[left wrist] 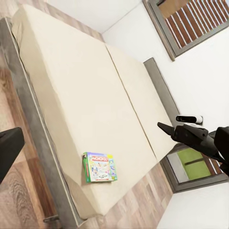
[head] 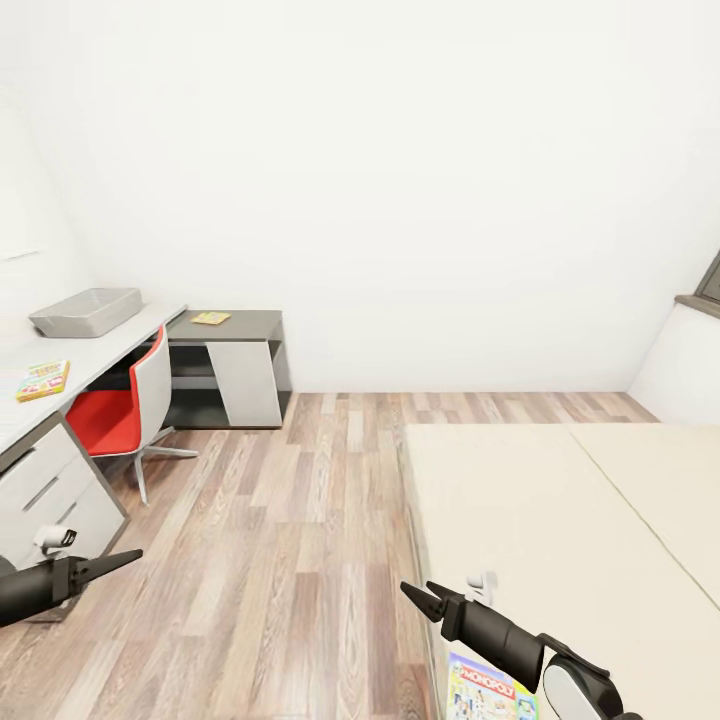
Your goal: Put all the toys in the child's room - the three board games (two on the bed and one on the table), the two jigsaw puzzles on the table, and the tennis ball on the table - inside the toy box on the table in the child's room.
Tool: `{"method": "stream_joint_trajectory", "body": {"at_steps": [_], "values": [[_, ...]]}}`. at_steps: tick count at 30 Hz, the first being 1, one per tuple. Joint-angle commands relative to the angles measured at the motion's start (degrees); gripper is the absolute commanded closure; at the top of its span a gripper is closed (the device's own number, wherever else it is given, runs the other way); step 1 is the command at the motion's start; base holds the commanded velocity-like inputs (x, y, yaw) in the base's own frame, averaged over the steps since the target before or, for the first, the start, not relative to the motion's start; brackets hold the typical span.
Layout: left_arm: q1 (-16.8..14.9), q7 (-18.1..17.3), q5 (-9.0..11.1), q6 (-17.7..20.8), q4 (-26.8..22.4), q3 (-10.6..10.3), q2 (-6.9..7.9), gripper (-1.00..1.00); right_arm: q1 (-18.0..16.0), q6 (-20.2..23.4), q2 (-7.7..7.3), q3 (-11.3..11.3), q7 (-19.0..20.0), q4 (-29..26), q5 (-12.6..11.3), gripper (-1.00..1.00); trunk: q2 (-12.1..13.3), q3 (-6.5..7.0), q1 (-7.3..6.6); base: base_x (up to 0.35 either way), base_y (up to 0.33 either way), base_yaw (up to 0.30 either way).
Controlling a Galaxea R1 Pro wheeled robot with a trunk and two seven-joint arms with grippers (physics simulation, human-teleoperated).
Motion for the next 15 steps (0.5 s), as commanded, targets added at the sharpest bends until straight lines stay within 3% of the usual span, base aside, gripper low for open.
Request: {"method": "stream_joint_trajectory", "body": {"at_steps": [1, 15], "values": [[0.0, -0.2, 0.0, 0.6, 0.0, 0.0, 0.01, -1.00, 0.0, 0.4, -0.04, 0.0, -0.1, 0.0, -0.6, -1.00, -0.1, -0.12, 0.04, 0.000, 0.235, 0.000], [0.0, -0.2, 0.0, 0.6, 0.0, 0.0, 0.01, -1.00, 0.0, 0.4, -0.04, 0.0, -0.1, 0.0, -0.6, -1.00, -0.1, -0.09, 0.04, 0.000, 0.239, -0.009]]}}
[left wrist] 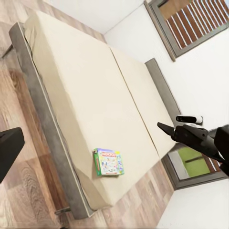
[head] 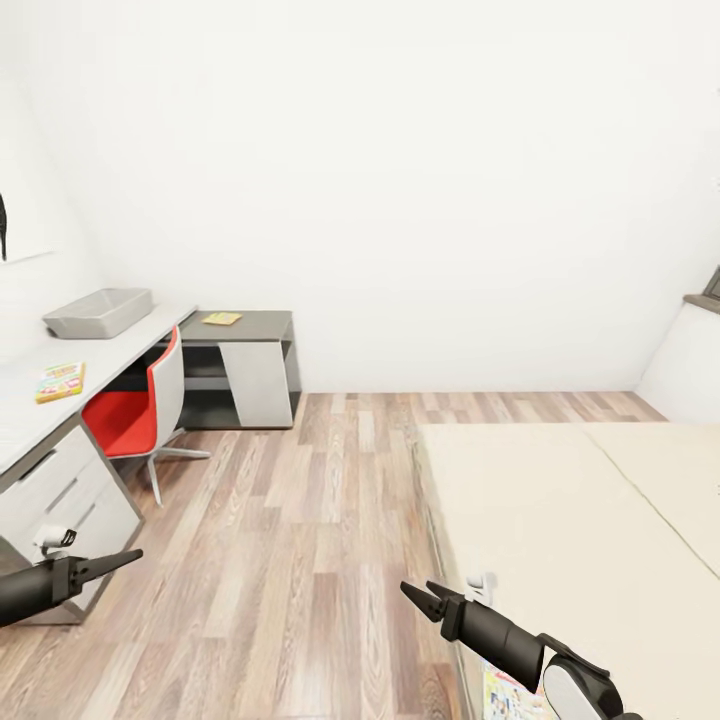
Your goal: Put all the toys in the child's room - the three board games (two on the bed and one on the table), the two jigsaw puzzles on the table, and the tennis ball on the table - inside the toy box on the table in the child's room.
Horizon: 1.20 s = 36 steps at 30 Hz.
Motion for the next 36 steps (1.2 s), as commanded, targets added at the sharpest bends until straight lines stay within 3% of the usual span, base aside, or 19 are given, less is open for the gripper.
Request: {"method": "stream_joint_trajectory", "body": {"at_steps": [1, 17, 36], "values": [[0.0, -0.2, 0.0, 0.6, 0.0, 0.0, 0.01, -1.00, -0.1, 0.4, -0.04, 0.0, -0.1, 0.0, -0.6, -1.00, -0.1, -0.10, 0.04, 0.000, 0.267, -0.106], [0.0, -0.2, 0.1, 0.6, 0.0, 0.0, 0.01, -1.00, -0.1, 0.5, -0.04, 0.0, -0.1, 0.0, -0.6, -1.00, -0.1, 0.71, 0.04, 0.019, 0.283, -0.206], [0.0, -0.2, 0.1, 0.6, 0.0, 0.1, 0.01, -1.00, -0.1, 0.5, -0.04, 0.0, -0.1, 0.0, -0.6, -1.00, -0.1, 1.79, 0.04, 0.176, 0.255, -0.229]]}}
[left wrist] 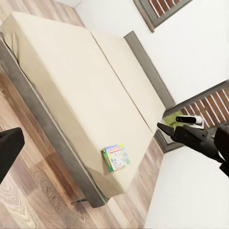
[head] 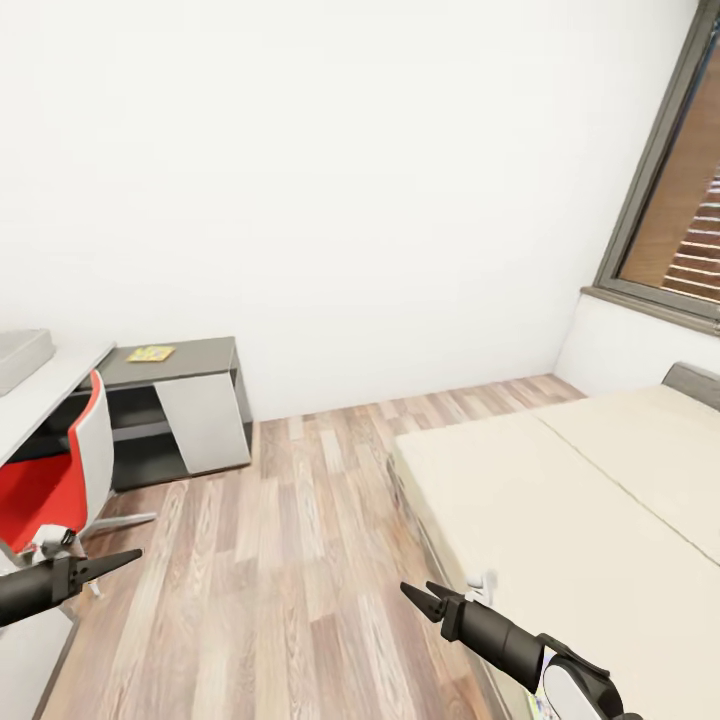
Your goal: Put all the toys in the child's room - the three board games (two on the bed and one on the table), the two jigsaw puzzles on the table, and the tennis ball on the table - inside the toy box on the table in the child's room.
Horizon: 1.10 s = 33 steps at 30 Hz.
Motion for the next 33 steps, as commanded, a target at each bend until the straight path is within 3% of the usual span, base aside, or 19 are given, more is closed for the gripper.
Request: {"method": "stream_joint_trajectory", "body": {"at_steps": [1, 15, 33], "values": [[0.0, -0.2, 0.0, 0.6, 0.0, 0.0, 0.02, -1.00, -0.1, 0.4, -0.04, 0.1, -0.1, 0.0, -0.6, -1.00, -0.1, -0.07, 0.06, 0.232, 0.222, -0.229], [0.0, -0.2, 0.0, 0.6, 0.0, 0.0, 0.02, -1.00, -0.1, 0.4, -0.04, 0.1, -0.1, 0.0, -0.6, -1.00, -0.1, 0.73, 0.06, 0.184, 0.223, -0.229], [0.0, -0.3, 0.0, -0.3, 0.0, 0.0, 0.02, -1.00, -0.2, 0.4, -0.04, 0.1, -0.1, 1.2, -0.7, -1.00, -0.1, 1.75, 0.06, 0.020, 0.026, -0.229]]}}
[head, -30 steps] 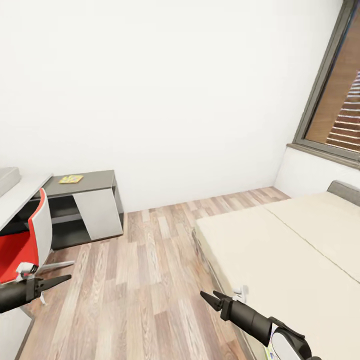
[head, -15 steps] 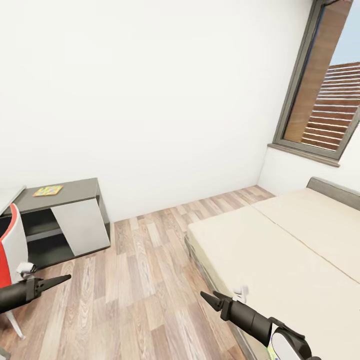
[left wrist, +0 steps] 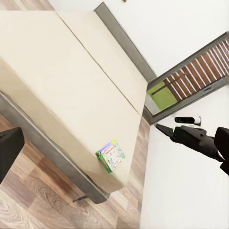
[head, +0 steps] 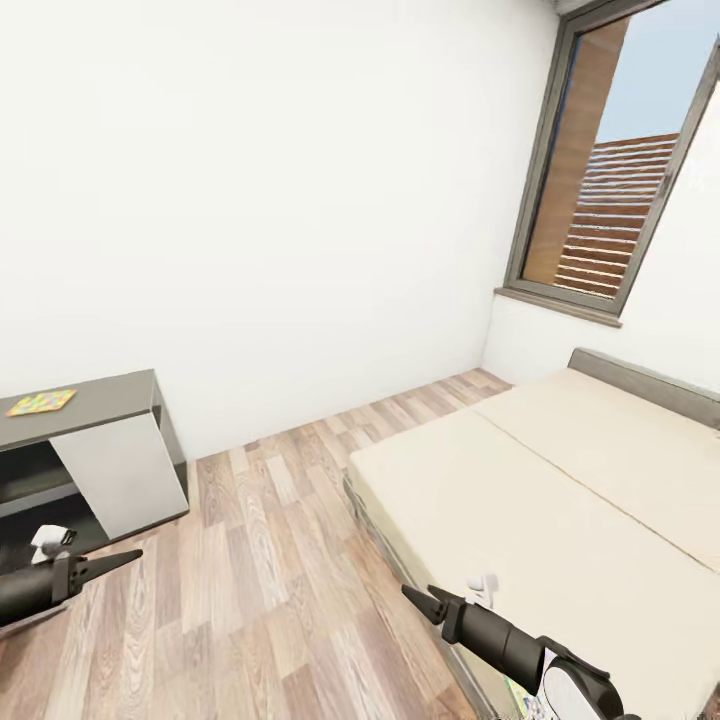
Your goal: Put all the toys in the child's room - the three board games (two on the bed and one on the table), the two jigsaw puzzles on the table, and the tennis ball on the table - inside the toy box on the table in the child's room.
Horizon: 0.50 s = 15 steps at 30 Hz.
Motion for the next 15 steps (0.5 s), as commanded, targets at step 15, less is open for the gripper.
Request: {"method": "stream_joint_trajectory", "body": {"at_steps": [15], "values": [[0.0, -0.2, 0.0, 0.5, 0.0, 0.0, 0.02, -1.00, -0.1, 0.4, -0.04, 0.0, 0.0, 0.1, -0.6, -1.00, -0.1, 0.73, 0.04, 0.000, 0.197, -0.229]]}}
